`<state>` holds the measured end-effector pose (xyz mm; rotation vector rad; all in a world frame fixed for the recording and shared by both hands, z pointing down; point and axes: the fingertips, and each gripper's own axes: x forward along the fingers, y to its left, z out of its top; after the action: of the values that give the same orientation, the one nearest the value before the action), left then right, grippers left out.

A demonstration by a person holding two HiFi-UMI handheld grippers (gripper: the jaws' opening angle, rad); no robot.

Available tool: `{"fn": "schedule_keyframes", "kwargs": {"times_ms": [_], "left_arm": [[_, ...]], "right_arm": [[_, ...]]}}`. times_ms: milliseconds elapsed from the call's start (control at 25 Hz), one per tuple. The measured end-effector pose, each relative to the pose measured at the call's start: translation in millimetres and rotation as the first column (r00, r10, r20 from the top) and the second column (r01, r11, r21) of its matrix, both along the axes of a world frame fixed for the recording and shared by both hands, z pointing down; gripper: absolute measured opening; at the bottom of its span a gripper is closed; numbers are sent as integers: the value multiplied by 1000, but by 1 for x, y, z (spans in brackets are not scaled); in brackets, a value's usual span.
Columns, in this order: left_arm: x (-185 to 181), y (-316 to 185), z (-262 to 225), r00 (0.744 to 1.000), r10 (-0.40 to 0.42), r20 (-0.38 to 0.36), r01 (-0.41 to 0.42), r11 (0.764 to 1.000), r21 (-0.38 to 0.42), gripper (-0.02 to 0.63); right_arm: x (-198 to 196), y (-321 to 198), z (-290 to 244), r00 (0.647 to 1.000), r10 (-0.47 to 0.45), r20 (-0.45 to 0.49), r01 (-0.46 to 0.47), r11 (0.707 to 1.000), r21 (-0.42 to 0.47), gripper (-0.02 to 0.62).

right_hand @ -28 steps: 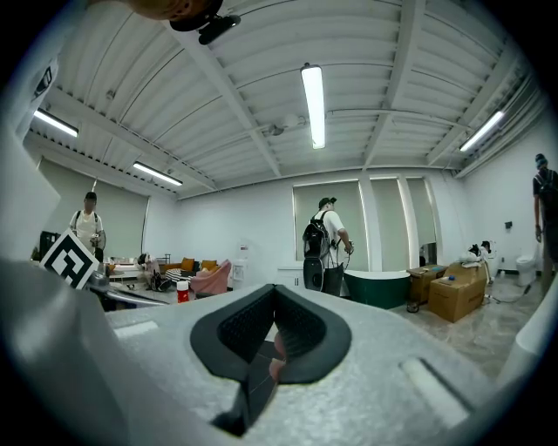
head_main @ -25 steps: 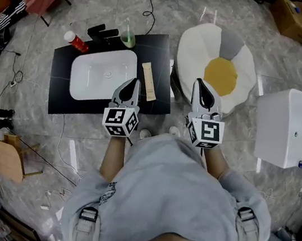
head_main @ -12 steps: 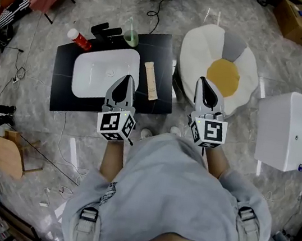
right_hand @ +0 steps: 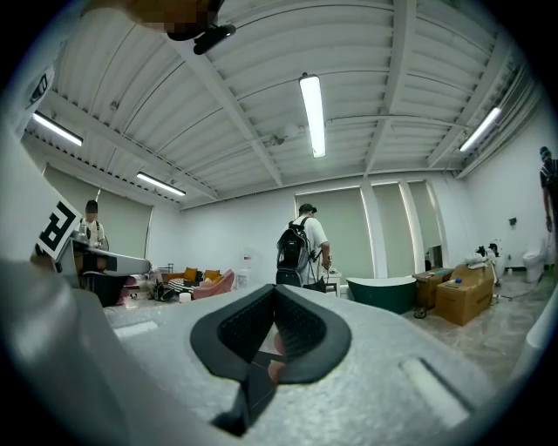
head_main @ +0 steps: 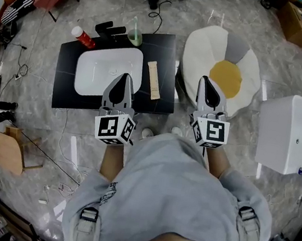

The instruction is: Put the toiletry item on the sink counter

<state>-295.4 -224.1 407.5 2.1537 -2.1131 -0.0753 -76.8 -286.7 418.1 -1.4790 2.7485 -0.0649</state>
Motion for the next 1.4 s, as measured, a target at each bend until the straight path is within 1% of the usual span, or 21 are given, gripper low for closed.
{"fn": "schedule_keyframes", "kwargs": {"times_ms": [160, 480, 1400], "left_arm": [[-5, 5, -9, 1000, -20, 11, 20, 1000, 19, 6], [-9, 8, -4, 999, -37, 18, 37, 999, 11, 6], [-8, -3, 5, 1000, -23, 4, 23, 1000, 0, 6]], "right_arm": [[-2, 1, -2, 1000, -2, 5, 2, 1000, 3, 5], [-5, 0, -2, 1000, 8, -9, -8, 1000, 26, 5], [-9, -7, 2, 1000, 4, -16, -3, 1000, 12, 5]]}}
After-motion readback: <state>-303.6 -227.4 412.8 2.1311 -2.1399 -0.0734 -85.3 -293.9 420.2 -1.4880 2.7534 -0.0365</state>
